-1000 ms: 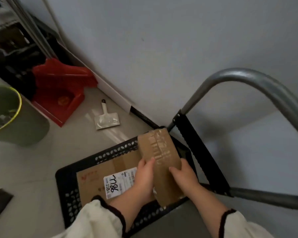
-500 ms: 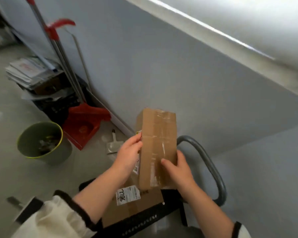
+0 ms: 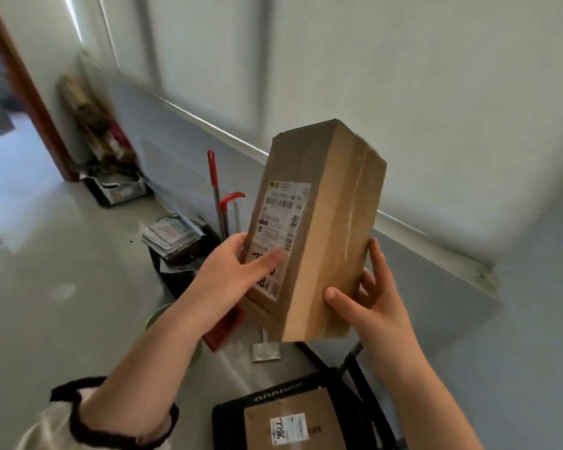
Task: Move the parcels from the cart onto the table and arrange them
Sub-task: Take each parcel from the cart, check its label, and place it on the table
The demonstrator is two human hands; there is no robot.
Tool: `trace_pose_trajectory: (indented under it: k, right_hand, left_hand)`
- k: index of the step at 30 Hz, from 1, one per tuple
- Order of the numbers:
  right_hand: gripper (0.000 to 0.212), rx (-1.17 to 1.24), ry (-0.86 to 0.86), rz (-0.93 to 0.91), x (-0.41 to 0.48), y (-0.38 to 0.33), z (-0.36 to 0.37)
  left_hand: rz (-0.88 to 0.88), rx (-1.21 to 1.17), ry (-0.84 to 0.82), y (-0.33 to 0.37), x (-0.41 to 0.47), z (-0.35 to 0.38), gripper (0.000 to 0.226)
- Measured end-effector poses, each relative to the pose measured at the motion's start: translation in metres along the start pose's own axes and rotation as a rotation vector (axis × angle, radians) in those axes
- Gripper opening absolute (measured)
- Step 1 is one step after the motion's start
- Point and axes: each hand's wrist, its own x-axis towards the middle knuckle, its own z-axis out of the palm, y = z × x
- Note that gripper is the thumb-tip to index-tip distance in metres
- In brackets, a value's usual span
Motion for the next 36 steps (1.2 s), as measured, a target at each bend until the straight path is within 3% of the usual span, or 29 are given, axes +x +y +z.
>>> trace_pose_trajectory:
  k: [2, 13, 17, 19, 21, 23, 25, 31, 36]
  right_hand:
    - [0.101, 0.028, -0.002, -0.019, -0.014, -0.008, 0.000]
    - [0.085, -0.066, -0.012, -0.085, -0.031, -0.056, -0.028]
    - [0.065, -0.237, 0.031, -0.105, -0.024, -0.063, -0.053]
    - [0.054, -0.042, -0.067, -0.028, -0.022, -0.060, -0.064]
    - [0.051, 0.340, -0.213, 0.099, -0.021, -0.054, -0.073]
    - [0.049, 0.575, -0.313, 0.105, -0.026, -0.042, -0.078]
    - [0.054, 0.682, -0.192, 0.081, -0.032, -0.026, -0.089]
    - [0.074, 0.679, -0.164, 0.093, -0.034, -0.033, -0.090]
    - [0.074, 0.615, -0.135, 0.068, -0.027, -0.049, -0.092]
  left_hand:
    - [0.028, -0.022, -0.012, 0.006, -0.018, -0.005, 0.037]
    - [0.039, -0.146, -0.067, 0.052, -0.030, 0.017, 0.034]
    - [0.197, -0.007, -0.045, 0.077, -0.036, 0.028, 0.030]
    - [0.284, 0.108, -0.023, 0.085, -0.045, 0.035, 0.035]
    - [0.385, 0.251, 0.009, 0.087, -0.055, 0.048, 0.046]
    - [0.499, 0.426, 0.065, 0.085, -0.062, 0.065, 0.055]
    - [0.575, 0.528, 0.107, 0.081, -0.064, 0.078, 0.058]
    - [0.555, 0.483, 0.018, 0.072, -0.052, 0.084, 0.061]
    - [0.560, 0.393, -0.027, 0.074, -0.044, 0.080, 0.070]
